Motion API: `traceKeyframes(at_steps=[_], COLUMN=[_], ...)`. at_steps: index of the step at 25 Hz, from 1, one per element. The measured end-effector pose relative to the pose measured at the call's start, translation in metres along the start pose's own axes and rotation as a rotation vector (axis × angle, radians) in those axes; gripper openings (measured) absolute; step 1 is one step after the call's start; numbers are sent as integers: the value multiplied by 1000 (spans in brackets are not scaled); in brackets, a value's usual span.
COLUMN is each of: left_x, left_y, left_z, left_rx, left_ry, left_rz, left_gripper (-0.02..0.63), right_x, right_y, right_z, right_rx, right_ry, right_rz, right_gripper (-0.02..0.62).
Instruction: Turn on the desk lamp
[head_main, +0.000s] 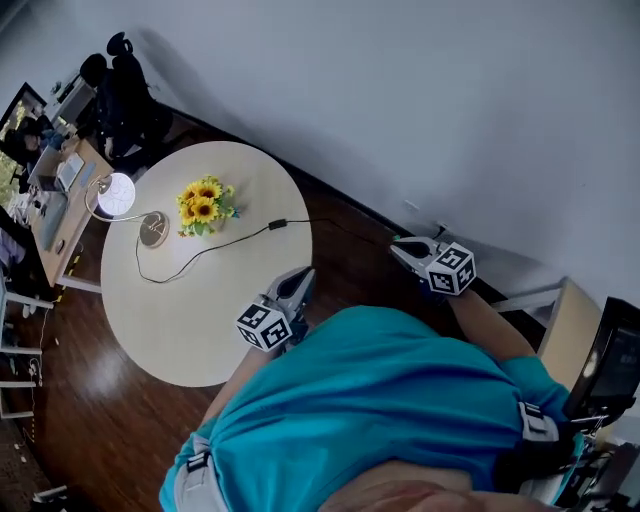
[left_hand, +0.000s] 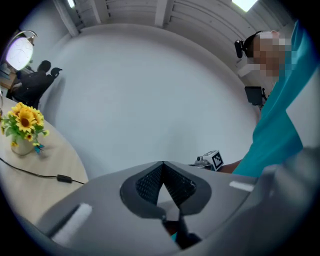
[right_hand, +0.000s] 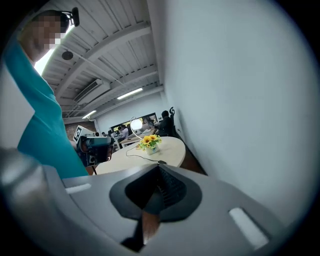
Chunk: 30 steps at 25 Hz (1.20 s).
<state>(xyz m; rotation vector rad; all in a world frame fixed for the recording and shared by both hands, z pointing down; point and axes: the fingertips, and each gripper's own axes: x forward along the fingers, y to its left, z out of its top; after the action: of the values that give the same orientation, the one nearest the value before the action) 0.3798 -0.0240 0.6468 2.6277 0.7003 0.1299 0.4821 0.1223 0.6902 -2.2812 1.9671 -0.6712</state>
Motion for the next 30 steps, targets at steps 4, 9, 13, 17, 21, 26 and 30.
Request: traceKeyframes(at_steps=[4,9,13,17,21,26,30], left_x=[23,53,55,46,28,-42,-109], left_y=[-51,-130,-205,-215,-224,-221,-203], left_z=[-31,-78,-115,-112,-97,-86,-80], left_rx=[3,16,23,52,73,108,127], left_ry=[59,108,165,181,176,178,205], left_rz=[-46,-70,-81,-97,-136,-220,-307], left_gripper=[18,18,18,18,18,18,18], right_x=[-60,-143,-211,-221,-229,-207,-163], right_y=[13,21,38,55,79,150,214], right_z=[-35,-80,-121,-127,-115,-112,-119], right_rx=[12,26,79,88,79,59,83], right_ry=[-34,-62,-82,-110,-141,-158,-163], right_rz=[-37,-41,-57,-69,-123,-203,-259], right_gripper=[2,2,2,2,2,2,2])
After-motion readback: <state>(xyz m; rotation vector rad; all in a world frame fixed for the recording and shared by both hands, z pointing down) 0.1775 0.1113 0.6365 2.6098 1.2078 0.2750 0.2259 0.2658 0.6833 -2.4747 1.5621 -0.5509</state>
